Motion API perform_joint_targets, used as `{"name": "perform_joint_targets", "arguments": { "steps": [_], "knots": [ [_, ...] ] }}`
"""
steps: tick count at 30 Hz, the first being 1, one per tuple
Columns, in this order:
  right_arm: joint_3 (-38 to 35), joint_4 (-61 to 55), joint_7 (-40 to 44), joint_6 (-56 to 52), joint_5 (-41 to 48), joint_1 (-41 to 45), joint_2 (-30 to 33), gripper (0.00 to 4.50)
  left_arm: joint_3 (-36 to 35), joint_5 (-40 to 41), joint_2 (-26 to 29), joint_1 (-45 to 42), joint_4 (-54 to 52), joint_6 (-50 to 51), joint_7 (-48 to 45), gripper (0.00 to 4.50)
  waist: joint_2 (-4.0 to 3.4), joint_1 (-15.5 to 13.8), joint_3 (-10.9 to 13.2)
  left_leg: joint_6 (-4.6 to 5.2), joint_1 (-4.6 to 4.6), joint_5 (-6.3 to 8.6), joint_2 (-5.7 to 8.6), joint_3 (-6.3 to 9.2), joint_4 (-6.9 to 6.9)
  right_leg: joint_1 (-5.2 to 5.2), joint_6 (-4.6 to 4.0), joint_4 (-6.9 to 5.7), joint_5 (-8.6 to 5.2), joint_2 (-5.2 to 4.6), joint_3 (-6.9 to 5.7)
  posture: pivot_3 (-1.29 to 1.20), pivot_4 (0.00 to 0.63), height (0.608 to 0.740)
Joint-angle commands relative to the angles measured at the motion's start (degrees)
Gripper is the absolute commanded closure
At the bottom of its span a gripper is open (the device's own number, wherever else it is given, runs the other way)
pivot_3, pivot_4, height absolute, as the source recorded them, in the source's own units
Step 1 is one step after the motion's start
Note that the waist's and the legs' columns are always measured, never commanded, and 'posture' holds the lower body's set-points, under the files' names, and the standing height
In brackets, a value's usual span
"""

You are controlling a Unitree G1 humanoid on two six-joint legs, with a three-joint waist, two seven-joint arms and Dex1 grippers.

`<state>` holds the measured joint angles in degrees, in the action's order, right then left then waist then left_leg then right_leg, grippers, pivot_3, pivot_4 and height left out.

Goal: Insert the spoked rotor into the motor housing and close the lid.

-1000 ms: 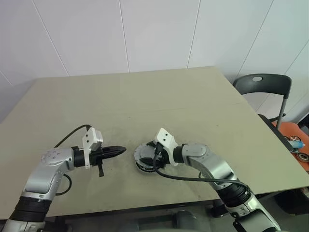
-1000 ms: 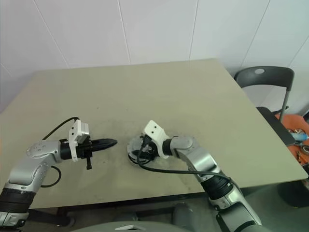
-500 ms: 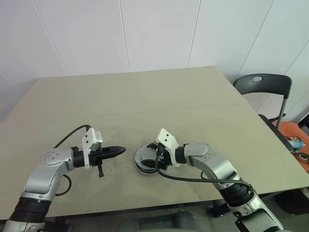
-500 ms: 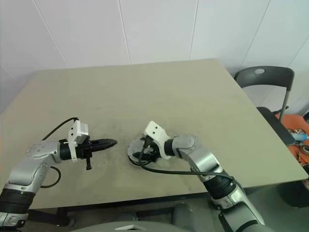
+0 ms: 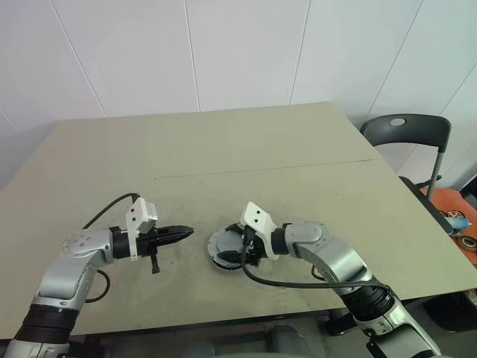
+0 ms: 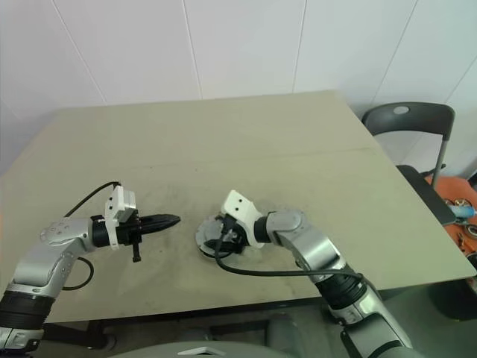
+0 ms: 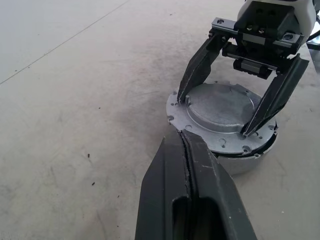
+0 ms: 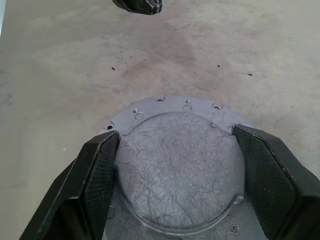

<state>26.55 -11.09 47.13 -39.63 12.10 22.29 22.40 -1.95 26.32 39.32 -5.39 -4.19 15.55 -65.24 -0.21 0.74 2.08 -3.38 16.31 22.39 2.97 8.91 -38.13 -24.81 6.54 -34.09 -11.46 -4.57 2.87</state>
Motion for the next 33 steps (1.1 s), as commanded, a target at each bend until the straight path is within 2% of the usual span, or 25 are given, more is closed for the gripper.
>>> {"name": "perform_joint_targets", "arguments": {
  "steps": [1, 7, 14, 26, 33],
  "knots": [
    [1.6, -0.3, 2.1, -0.9, 0.6, -0.9, 0.6, 1.25, -1.1, 0.7, 0.6, -0.9, -2.1, 0.3, 0.3, 4.5, 0.0, 0.0, 0.0, 0.0, -0.01, 0.0, 0.0, 0.0, 0.0, 0.01, 0.0, 0.0, 0.0, 0.0, 0.0, 0.0, 0.0, 0.74],
    [-0.5, -0.6, 3.4, -1.8, 3.3, -1.0, -0.3, 1.25, -1.2, 0.5, 0.6, -1.1, -1.7, 0.2, 0.2, 4.5, 0.01, 0.0, 0.0, 0.01, -0.07, 0.0, 0.0, 0.0, 0.0, 0.06, 0.0, -0.04, 0.0, 0.01, 0.0, 0.0, 0.0, 0.74],
    [0.7, 2.8, -0.8, 2.1, -2.3, -0.8, -0.7, 1.25, -1.0, 0.5, 0.4, -1.2, -1.7, 0.2, 0.2, 4.5, 0.01, 0.1, 0.0, 0.0, -0.08, 0.0, 0.0, 0.0, 0.0, 0.06, 0.0, -0.05, 0.0, 0.01, 0.0, 0.0, 0.0, 0.74],
    [-2.1, 4.9, -4.6, 3.6, -3.1, 0.6, -2.7, 1.25, -0.9, 0.7, 0.6, -1.4, -2.7, 1.2, 0.5, 4.5, -0.02, 0.1, 0.0, -0.08, -0.95, -0.05, -0.03, 0.02, 0.0, 1.1, 0.14, -0.09, -0.12, 0.07, 0.01, 0.0, 0.0, 0.74],
    [1.3, 3.4, -0.4, 0.4, -2.6, -1.0, 0.2, 1.25, -0.7, 0.6, 0.3, -2.0, -2.8, 1.8, 0.9, 4.5, -0.04, -0.1, 0.0, -0.09, -0.98, -0.05, -0.03, 0.05, 0.0, 1.09, 0.13, -0.08, -0.11, 0.07, 0.0, 0.0, 0.0, 0.74]
  ]
}}
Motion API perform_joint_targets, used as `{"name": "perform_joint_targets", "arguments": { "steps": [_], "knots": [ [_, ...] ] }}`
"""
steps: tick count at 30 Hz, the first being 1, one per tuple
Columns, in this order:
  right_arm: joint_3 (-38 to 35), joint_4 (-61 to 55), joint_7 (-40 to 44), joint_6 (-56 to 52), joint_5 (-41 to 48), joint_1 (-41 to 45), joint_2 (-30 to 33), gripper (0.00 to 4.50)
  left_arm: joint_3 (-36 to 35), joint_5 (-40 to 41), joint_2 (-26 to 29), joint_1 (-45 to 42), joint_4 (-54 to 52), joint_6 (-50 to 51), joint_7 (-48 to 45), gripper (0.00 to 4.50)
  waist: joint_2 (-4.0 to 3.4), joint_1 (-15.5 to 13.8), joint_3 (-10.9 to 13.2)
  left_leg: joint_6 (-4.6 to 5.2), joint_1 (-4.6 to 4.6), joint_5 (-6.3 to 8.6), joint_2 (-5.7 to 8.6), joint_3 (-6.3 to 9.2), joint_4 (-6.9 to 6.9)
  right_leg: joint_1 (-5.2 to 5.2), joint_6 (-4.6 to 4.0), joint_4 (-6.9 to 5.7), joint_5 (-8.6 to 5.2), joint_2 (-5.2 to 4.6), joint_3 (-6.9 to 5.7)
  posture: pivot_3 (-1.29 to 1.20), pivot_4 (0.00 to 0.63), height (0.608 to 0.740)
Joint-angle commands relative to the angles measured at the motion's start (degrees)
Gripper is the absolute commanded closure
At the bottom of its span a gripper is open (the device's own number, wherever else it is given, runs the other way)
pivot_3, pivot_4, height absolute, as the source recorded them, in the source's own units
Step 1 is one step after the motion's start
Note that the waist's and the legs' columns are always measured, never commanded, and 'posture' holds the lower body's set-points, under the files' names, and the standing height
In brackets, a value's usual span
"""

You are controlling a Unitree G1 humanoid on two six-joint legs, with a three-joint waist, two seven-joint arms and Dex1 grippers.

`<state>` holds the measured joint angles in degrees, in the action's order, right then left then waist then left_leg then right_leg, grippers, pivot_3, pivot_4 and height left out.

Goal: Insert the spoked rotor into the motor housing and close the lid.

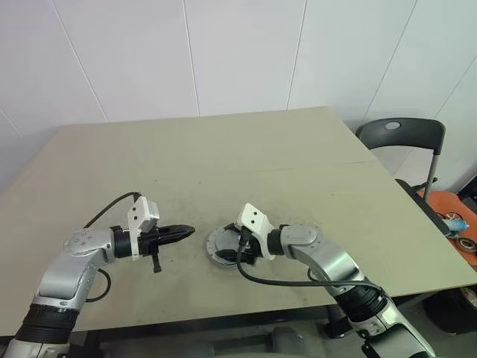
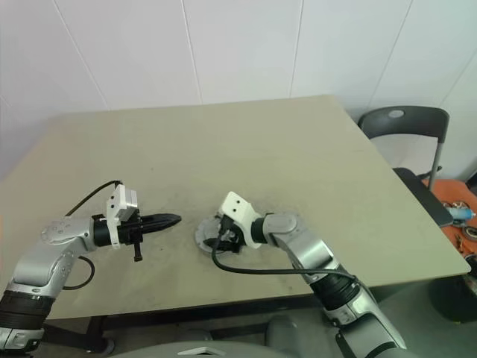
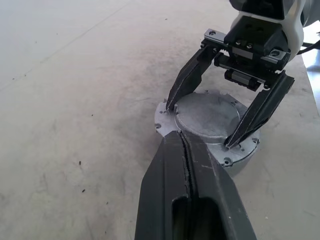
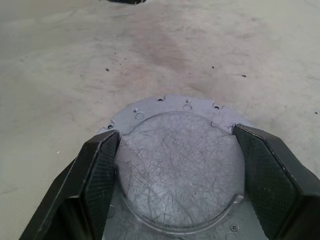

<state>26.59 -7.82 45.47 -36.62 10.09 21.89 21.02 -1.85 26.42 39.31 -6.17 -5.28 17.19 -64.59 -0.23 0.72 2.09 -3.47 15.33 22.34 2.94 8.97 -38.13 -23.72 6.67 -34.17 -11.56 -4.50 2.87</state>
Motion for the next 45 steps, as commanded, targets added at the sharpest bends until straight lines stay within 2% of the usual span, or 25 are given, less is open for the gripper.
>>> {"name": "perform_joint_targets", "arguments": {
  "steps": [1, 7, 9, 11, 14, 19, 26, 30, 34, 39, 42, 45],
  "knots": [
    [1.5, 0.2, 1.1, -3.5, -0.6, -0.7, 1.6, 1.25, -0.7, 0.5, 0.3, -1.3, -1.7, 0.2, 0.2, 4.5, -0.01, -0.2, 0.0, 0.0, -0.02, 0.0, 0.0, 0.02, 0.0, -0.01, 0.0, 0.03, 0.0, 0.0, -0.01, 0.0, 0.0, 0.74],
    [3.5, 1.1, -0.4, -4.8, -3.4, -0.6, 2.4, 1.25, -0.1, 0.4, 0.0, -1.7, -2.0, 0.8, 0.6, 4.5, -0.02, -0.1, 0.0, 0.07, 0.04, 0.04, 0.01, 0.03, 0.02, -0.12, -0.11, 0.07, 0.07, -0.02, -0.01, 0.0, 0.0, 0.74],
    [2.5, 1.7, -1.8, -4.7, -3.4, -0.5, 1.6, 1.25, -0.1, 0.4, -0.1, -1.8, -2.0, 0.9, 0.7, 4.5, -0.02, -0.1, 0.0, 0.07, 0.04, 0.04, 0.01, 0.03, 0.02, -0.12, -0.1, 0.07, 0.06, -0.02, -0.01, 0.0, 0.0, 0.74],
    [-1.6, 3.6, -4.5, -6.5, -1.1, 0.0, -1.6, 1.25, 0.3, 0.2, -0.4, -2.1, -2.0, 1.0, 1.1, 4.5, -0.01, 0.0, 0.0, 0.07, 0.03, 0.04, 0.01, 0.03, 0.02, -0.09, -0.04, 0.06, 0.02, -0.02, -0.01, 0.0, 0.0, 0.74],
    [-3.4, 2.9, -3.4, -9.2, 1.7, -0.4, -2.9, 1.25, 0.7, 0.0, -0.8, -2.4, -2.0, 1.1, 1.6, 4.5, -0.05, 0.1, 0.0, 0.06, 0.03, 0.04, 0.0, 0.03, 0.02, 0.14, 0.09, 0.02, -0.09, 0.0, -0.01, 0.0, 0.0, 0.74],
    [2.7, 0.3, 0.9, -7.7, -0.6, -2.0, 2.1, 1.25, 0.8, -0.1, -0.9, -2.6, -2.2, 1.3, 1.9, 4.5, -0.1, -0.2, 0.0, 0.06, -0.08, 0.04, 0.01, 0.1, 0.02, 0.29, 0.01, 0.05, -0.2, 0.0, -0.04, 0.0, 0.0, 0.74],
    [6.7, 2.0, 0.0, -5.0, -5.3, -0.6, 5.1, 1.25, 0.8, 0.1, -0.9, -2.6, -2.5, 1.5, 2.3, 4.5, -0.12, 0.0, 0.0, 0.13, -0.04, 0.08, 0.03, 0.11, 0.09, 0.18, 0.24, 0.12, -0.19, -0.05, -0.05, 0.0, 0.0, 0.74],
    [2.2, 2.2, -1.5, -6.9, -0.9, -1.0, 1.8, 1.25, 0.7, 0.2, -0.9, -2.7, -2.7, 1.6, 2.5, 4.5, -0.1, -0.3, -0.1, 0.13, -0.05, 0.08, 0.03, 0.14, 0.09, 0.31, 0.15, 0.12, -0.3, -0.06, -0.07, 0.0, 0.0, 0.74],
    [-2.0, 5.1, -5.6, -7.4, -1.1, 0.2, -1.7, 1.25, 0.7, 0.3, -1.0, -2.7, -3.0, 1.9, 2.7, 4.5, -0.12, 0.3, 0.0, 0.12, -0.06, 0.07, 0.01, 0.12, 0.1, 0.27, 0.16, 0.05, -0.29, -0.03, -0.06, 0.0, 0.0, 0.74],
    [-1.6, 5.7, -5.5, -7.1, -1.8, 0.3, -1.3, 1.25, 0.6, 0.3, -1.1, -3.0, -3.0, 2.2, 2.9, 4.5, -0.13, 0.2, 0.0, 0.05, -0.13, 0.04, 0.01, 0.16, 0.09, 0.34, 0.11, 0.01, -0.3, -0.01, -0.06, 0.0, 0.0, 0.74],
    [3.0, 4.6, -2.2, -7.7, -3.2, -0.1, 1.9, 1.25, 0.5, 0.2, -1.1, -2.9, -2.6, 2.0, 2.6, 4.5, -0.17, 0.1, 0.0, 0.03, -0.21, 0.02, 0.01, 0.18, 0.08, 0.41, 0.1, 0.01, -0.3, -0.01, -0.06, 0.0, 0.0, 0.74],
    [3.5, 4.3, -2.2, -7.8, -2.7, -0.5, 2.1, 1.25, 1.6, 0.0, -1.2, -2.7, -2.0, 1.8, 1.5, 4.5, -0.19, -0.1, 0.0, 0.04, -0.21, 0.03, 0.03, 0.21, 0.09, 0.44, 0.11, 0.07, -0.31, -0.02, -0.07, 0.0, 0.0, 0.74]
  ]
}}
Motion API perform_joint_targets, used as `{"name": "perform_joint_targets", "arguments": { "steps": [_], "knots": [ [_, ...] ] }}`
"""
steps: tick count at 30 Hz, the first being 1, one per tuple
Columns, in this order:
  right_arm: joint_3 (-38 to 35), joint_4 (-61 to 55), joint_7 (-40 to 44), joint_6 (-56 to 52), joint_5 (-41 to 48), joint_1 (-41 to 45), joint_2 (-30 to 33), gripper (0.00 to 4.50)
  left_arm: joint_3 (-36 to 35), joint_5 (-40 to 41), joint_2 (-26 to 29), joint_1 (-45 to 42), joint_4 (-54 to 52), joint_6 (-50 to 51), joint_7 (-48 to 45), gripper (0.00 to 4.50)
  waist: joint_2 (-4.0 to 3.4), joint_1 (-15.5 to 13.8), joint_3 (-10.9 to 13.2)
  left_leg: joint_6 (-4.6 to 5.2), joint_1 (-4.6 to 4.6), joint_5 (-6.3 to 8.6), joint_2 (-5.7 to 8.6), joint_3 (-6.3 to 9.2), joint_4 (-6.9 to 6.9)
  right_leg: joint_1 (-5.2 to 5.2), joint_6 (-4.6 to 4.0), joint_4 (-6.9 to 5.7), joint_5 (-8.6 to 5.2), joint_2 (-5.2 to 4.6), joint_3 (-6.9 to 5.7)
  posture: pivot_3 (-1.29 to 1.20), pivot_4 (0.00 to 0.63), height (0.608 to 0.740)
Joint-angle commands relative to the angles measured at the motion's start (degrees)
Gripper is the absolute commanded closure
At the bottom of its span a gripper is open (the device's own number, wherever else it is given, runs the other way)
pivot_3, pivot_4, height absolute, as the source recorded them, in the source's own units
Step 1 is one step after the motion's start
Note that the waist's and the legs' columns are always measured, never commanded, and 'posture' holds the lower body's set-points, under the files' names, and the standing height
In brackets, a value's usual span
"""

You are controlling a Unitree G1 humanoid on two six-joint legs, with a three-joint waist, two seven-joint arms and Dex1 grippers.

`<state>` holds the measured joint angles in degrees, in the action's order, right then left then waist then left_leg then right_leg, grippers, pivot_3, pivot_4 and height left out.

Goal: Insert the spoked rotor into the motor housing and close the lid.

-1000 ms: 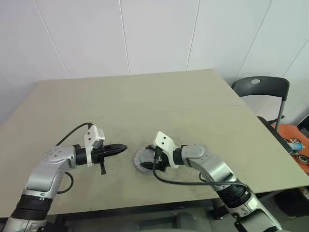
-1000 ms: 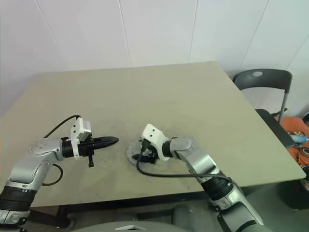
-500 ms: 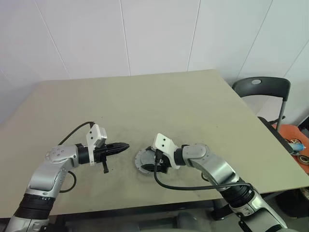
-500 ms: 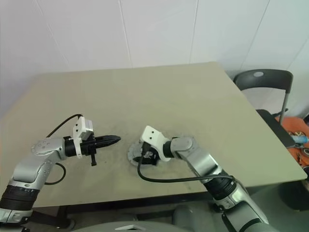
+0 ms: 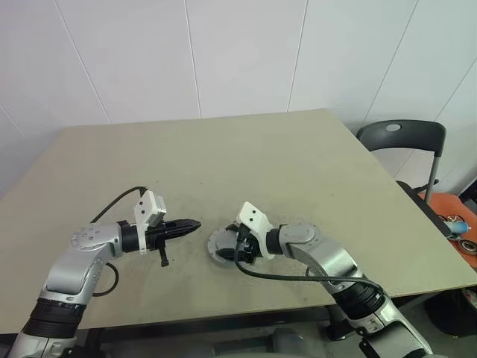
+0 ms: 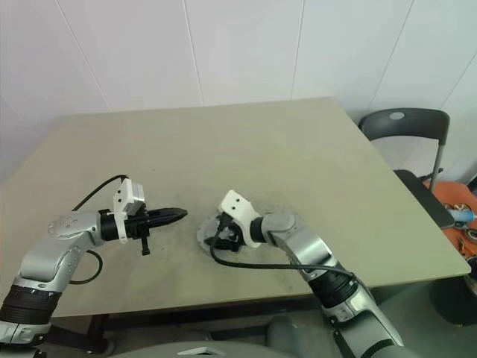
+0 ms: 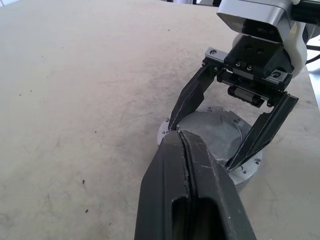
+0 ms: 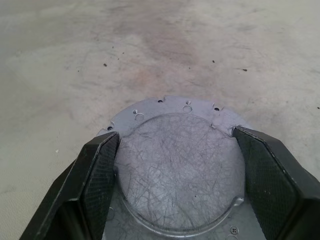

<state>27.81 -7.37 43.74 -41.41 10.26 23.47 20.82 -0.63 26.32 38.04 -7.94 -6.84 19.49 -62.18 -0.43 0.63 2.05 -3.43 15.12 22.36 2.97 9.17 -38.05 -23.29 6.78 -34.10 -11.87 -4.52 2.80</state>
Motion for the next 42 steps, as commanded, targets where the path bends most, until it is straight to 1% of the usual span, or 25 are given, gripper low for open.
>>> {"name": "perform_joint_targets", "arguments": {
  "steps": [1, 4, 11, 13, 16, 18, 20, 22, 26, 28, 30, 32, 34, 38, 42],
  "knots": [
    [2.1, 3.9, -0.6, -3.0, -2.8, -2.0, 2.2, 1.25, 1.2, -0.4, 0.0, -1.0, -0.1, -0.6, -1.2, 4.5, 0.01, 0.0, 0.0, 0.0, 0.03, 0.0, 0.0, 0.02, 0.01, -0.03, 0.01, 0.01, 0.0, 0.0, -0.01, 0.0, 0.0, 0.74],
    [1.8, 4.3, -0.8, -2.8, -2.8, -1.5, 1.9, 1.25, 4.1, -1.8, -1.2, -2.1, 1.6, -1.2, -2.2, 4.5, 0.0, 0.1, 0.0, 0.03, 0.1, 0.02, 0.01, 0.0, 0.03, -0.09, 0.04, 0.04, 0.01, -0.01, 0.0, 0.0, 0.0, 0.74],
    [1.4, 4.2, -1.3, -2.7, -2.7, -1.4, 1.5, 1.25, 11.8, -5.9, -6.5, -5.1, 5.9, -2.9, -3.3, 4.5, 0.0, 0.0, 0.0, 0.02, 0.11, 0.01, 0.02, 0.01, 0.03, -0.08, 0.03, 0.04, 0.01, -0.01, -0.01, 0.0, 0.0, 0.74],
    [0.8, 4.0, -1.9, -2.7, -2.6, -1.6, 1.3, 1.25, 14.6, -10.0, -7.9, -6.5, 8.5, -3.9, -1.0, 4.5, 0.01, 0.0, 0.0, 0.02, 0.12, 0.01, 0.02, 0.01, 0.03, -0.09, 0.04, 0.04, 0.01, -0.01, -0.01, 0.0, 0.0, 0.74],
    [0.0, 3.4, -1.8, -3.3, -1.8, -1.7, 1.1, 1.25, 18.7, -17.4, -6.7, -7.8, 12.7, -5.8, 0.9, 4.5, -0.03, -0.1, -0.1, 0.01, 0.07, 0.01, 0.03, 0.06, 0.02, -0.02, 0.03, 0.04, 0.0, -0.01, -0.01, 0.0, 0.0, 0.74],
    [-0.2, 2.6, -1.3, -3.6, -1.2, -1.8, 1.4, 1.25, 20.4, -20.1, -5.0, -7.8, 13.8, -6.3, 0.7, 4.5, -0.18, -0.1, -0.2, 0.01, 0.01, 0.01, 0.04, 0.06, 0.02, 0.06, 0.03, 0.05, -0.01, -0.02, -0.01, 0.0, 0.0, 0.74],
    [-0.4, 2.1, -0.8, -3.9, -0.7, -2.0, 1.6, 0.52, 21.2, -20.5, -3.9, -7.4, 13.6, -6.3, -0.3, 4.5, -0.26, -0.1, -0.2, 0.02, 0.0, 0.01, 0.05, 0.05, 0.03, 0.07, 0.05, 0.07, -0.02, -0.03, -0.01, 0.0, 0.0, 0.74],
    [-0.3, 1.7, -0.1, -4.0, -0.3, -2.0, 1.9, 0.03, 21.1, -19.9, -3.7, -7.1, 13.3, -6.1, -0.6, 4.5, -0.28, 0.0, -0.3, 0.03, -0.03, 0.02, 0.04, 0.07, 0.07, 0.06, 0.09, 0.06, -0.05, -0.03, -0.01, 0.0, 0.0, 0.74],
    [-0.9, 1.7, 0.4, -4.3, 0.0, -1.9, 1.8, 0.03, 21.0, -19.2, -3.5, -7.1, 13.2, -5.7, -1.0, 4.5, -0.31, 0.1, -0.4, 0.03, -0.06, 0.02, 0.04, 0.08, 0.09, 0.07, 0.12, 0.05, -0.06, -0.03, -0.02, 0.0, 0.0, 0.74],
    [-2.7, 1.8, 0.5, -5.3, 1.8, -1.8, 0.4, 0.03, 20.0, -17.3, -3.4, -6.9, 12.6, -4.8, -2.1, 4.5, -0.32, 0.1, -0.4, 0.03, -0.07, 0.02, 0.04, 0.08, 0.1, 0.08, 0.12, 0.05, -0.07, -0.03, -0.02, 0.0, 0.0, 0.74],
    [-7.6, 1.7, 0.5, -9.0, 6.9, -1.3, -2.6, 0.03, 19.0, -15.8, -3.6, -6.7, 12.0, -4.1, -2.7, 4.5, -0.31, 0.1, -0.4, 0.03, -0.07, 0.02, 0.04, 0.08, 0.12, 0.07, 0.13, 0.05, -0.07, -0.03, -0.02, 0.0, 0.0, 0.74],
    [-11.5, 1.9, 0.3, -12.1, 10.4, -0.6, -4.6, 0.03, 18.5, -15.4, -4.0, -6.7, 12.0, -3.9, -2.4, 4.5, -0.32, 0.1, -0.4, 0.03, -0.05, 0.02, 0.03, 0.12, 0.16, 0.02, 0.14, 0.05, -0.07, -0.03, -0.02, 0.0, 0.0, 0.74],
    [-16.9, 3.5, -0.9, -15.5, 13.8, 0.6, -6.1, 0.03, 18.0, -14.4, -4.4, -6.6, 11.8, -3.5, -2.6, 4.5, -0.34, 0.1, -0.4, 0.03, 0.03, 0.02, 0.03, 0.13, 0.17, -0.06, 0.18, 0.05, -0.05, -0.02, -0.03, 0.0, 0.0, 0.74],
    [-24.4, 6.2, -2.8, -21.6, 17.3, 3.3, -5.2, 0.03, 18.0, -13.5, -4.6, -6.9, 11.3, -3.1, -3.7, 4.5, -0.37, 0.0, -0.3, 0.03, 0.17, 0.02, 0.04, 0.16, 0.16, -0.42, 0.26, 0.05, 0.04, -0.03, -0.04, 0.0, 0.0, 0.74],
    [-29.5, 7.0, -4.4, -33.2, 21.2, 4.1, -3.1, 0.03, 17.9, -12.8, -4.3, -8.0, 10.4, -2.2, -5.1, 4.5, -0.38, -0.1, -0.3, 0.03, 0.48, 0.02, 0.07, 0.16, 0.17, -0.8, 0.04, 0.05, 0.2, -0.06, -0.04, 0.0, 0.0, 0.74]
  ]
}}
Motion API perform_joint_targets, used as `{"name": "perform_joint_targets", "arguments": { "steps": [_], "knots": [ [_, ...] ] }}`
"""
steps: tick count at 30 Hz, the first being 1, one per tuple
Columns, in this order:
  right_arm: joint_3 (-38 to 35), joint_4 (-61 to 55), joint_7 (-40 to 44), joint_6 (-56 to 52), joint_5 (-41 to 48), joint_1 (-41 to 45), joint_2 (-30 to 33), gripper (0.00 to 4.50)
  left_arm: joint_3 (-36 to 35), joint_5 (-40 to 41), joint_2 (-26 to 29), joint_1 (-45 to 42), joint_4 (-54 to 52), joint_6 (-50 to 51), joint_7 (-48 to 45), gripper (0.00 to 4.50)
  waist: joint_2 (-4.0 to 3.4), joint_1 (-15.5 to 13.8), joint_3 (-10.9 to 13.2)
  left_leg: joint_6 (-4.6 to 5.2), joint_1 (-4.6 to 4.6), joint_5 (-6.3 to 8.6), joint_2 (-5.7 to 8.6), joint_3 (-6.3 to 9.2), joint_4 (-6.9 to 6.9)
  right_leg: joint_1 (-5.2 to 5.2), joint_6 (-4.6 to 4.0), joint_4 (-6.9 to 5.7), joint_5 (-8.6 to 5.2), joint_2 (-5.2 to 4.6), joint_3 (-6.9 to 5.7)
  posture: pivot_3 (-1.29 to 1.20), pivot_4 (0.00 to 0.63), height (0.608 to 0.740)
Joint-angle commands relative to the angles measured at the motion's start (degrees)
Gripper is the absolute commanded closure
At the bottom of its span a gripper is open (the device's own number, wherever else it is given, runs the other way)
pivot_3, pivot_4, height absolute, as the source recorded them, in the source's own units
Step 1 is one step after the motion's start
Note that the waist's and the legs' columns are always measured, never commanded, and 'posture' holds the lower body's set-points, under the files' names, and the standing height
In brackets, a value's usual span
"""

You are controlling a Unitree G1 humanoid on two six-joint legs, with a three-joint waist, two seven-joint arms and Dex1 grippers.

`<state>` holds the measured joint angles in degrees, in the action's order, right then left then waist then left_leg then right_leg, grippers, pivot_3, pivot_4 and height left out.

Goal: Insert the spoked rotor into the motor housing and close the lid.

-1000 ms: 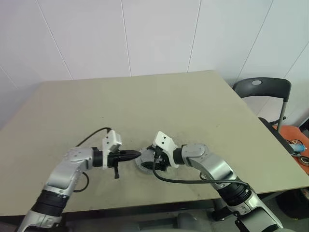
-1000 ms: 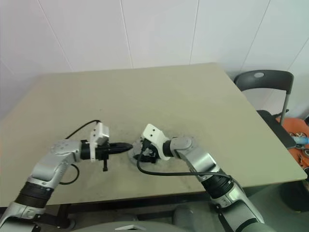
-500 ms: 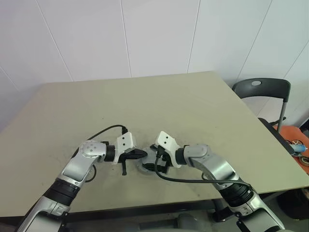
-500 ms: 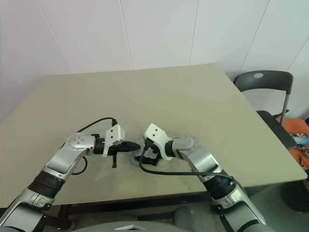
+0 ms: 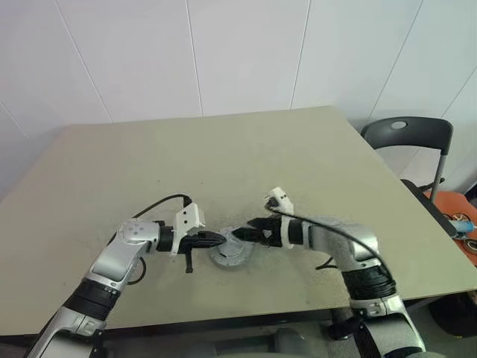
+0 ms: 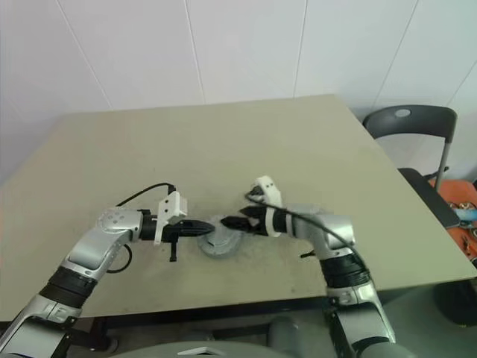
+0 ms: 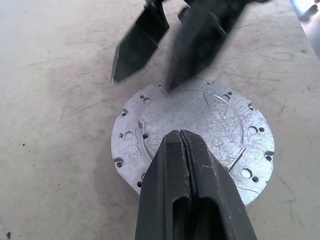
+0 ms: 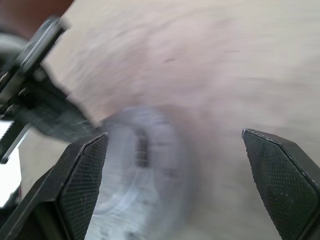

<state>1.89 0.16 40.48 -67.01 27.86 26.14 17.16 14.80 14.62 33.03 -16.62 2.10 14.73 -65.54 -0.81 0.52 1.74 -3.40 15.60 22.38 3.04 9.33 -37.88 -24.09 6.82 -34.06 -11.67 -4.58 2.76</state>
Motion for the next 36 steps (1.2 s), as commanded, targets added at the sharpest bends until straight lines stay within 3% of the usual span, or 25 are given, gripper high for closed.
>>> {"name": "perform_joint_targets", "arguments": {
  "steps": [1, 6, 12, 18, 25, 28, 31, 36],
  "knots": [
    [-4.6, -0.5, -1.7, -10.7, 4.4, 1.5, 0.5, 0.03, 2.3, -1.1, 0.7, 0.4, 1.5, 2.6, -2.0, 4.5, 0.01, 0.0, 0.0, 0.03, 0.02, 0.02, 0.0, 0.0, 0.01, -0.03, 0.01, 0.01, -0.01, 0.0, 0.0, 0.0, 0.0, 0.74],
    [-10.0, -1.2, -4.4, -24.6, 8.9, 2.9, -2.3, 0.03, 1.1, -1.2, 0.6, -1.6, 4.0, 1.4, -2.5, 4.5, -0.01, 0.1, 0.0, 0.06, 0.29, 0.03, 0.01, -0.03, 0.03, -0.28, 0.02, 0.03, -0.02, -0.01, 0.01, 0.0, 0.0, 0.74],
    [-13.1, 2.5, -13.5, -25.5, 11.8, 2.8, -9.2, 0.03, 1.2, -1.2, 0.6, -2.2, 3.6, 1.2, -3.2, 4.5, -0.02, 0.2, 0.0, 0.06, 0.28, 0.03, 0.0, -0.03, 0.01, -0.29, 0.04, 0.0, -0.02, -0.01, 0.01, 0.0, 0.0, 0.74],
    [-13.5, 6.4, -22.6, -25.5, 20.4, 2.2, -13.9, 0.03, 0.7, -1.4, 1.2, -2.5, 2.9, 1.0, -3.1, 4.5, -0.02, 0.7, 0.0, 0.06, 0.23, 0.03, -0.01, -0.03, 0.03, -0.3, 0.03, -0.04, -0.01, 0.01, 0.01, 0.0, 0.0, 0.74],
    [-5.5, 10.2, -29.0, -25.5, 43.9, -0.7, -10.0, 0.03, -0.2, -1.3, 2.4, -3.4, 3.8, 0.3, -3.4, 4.5, -0.01, 2.2, 0.0, 0.06, 0.13, 0.03, -0.04, 0.0, 0.21, -0.3, 0.03, -0.04, -0.02, 0.04, 0.02, 0.0, 0.0, 0.74],
    [-5.3, 11.6, -32.7, -25.5, 52.5, -0.6, -10.8, 0.03, -0.4, -1.3, 2.7, -3.8, 4.2, 0.0, -3.5, 4.5, -0.02, 3.0, 0.1, 0.05, -0.07, 0.03, -0.07, -0.01, 0.66, -0.38, 0.03, 0.02, -0.03, 0.1, 0.11, 0.0, 0.0, 0.74],
    [-7.9, 12.6, -37.2, -25.5, 56.8, 0.5, -13.8, 0.58, -0.6, -1.6, 2.8, -4.3, 5.0, -0.6, -3.4, 4.5, -0.05, 3.1, 0.1, 0.02, 0.04, 0.0, -0.08, 0.08, 0.72, -0.54, 0.01, -0.01, -0.03, 0.12, 0.1, 0.0, 0.0, 0.74],
    [-10.8, 14.6, -44.1, -22.3, 60.8, 1.7, -14.6, 2.22, -1.2, -1.9, 2.8, -4.6, 5.6, -1.0, -3.5, 4.5, -0.05, 2.0, 0.1, 0.01, 0.15, 0.0, 0.07, 0.22, 0.59, -0.53, 0.02, 0.05, -0.03, -0.03, 0.12, 0.0, 0.0, 0.74]
  ]
}}
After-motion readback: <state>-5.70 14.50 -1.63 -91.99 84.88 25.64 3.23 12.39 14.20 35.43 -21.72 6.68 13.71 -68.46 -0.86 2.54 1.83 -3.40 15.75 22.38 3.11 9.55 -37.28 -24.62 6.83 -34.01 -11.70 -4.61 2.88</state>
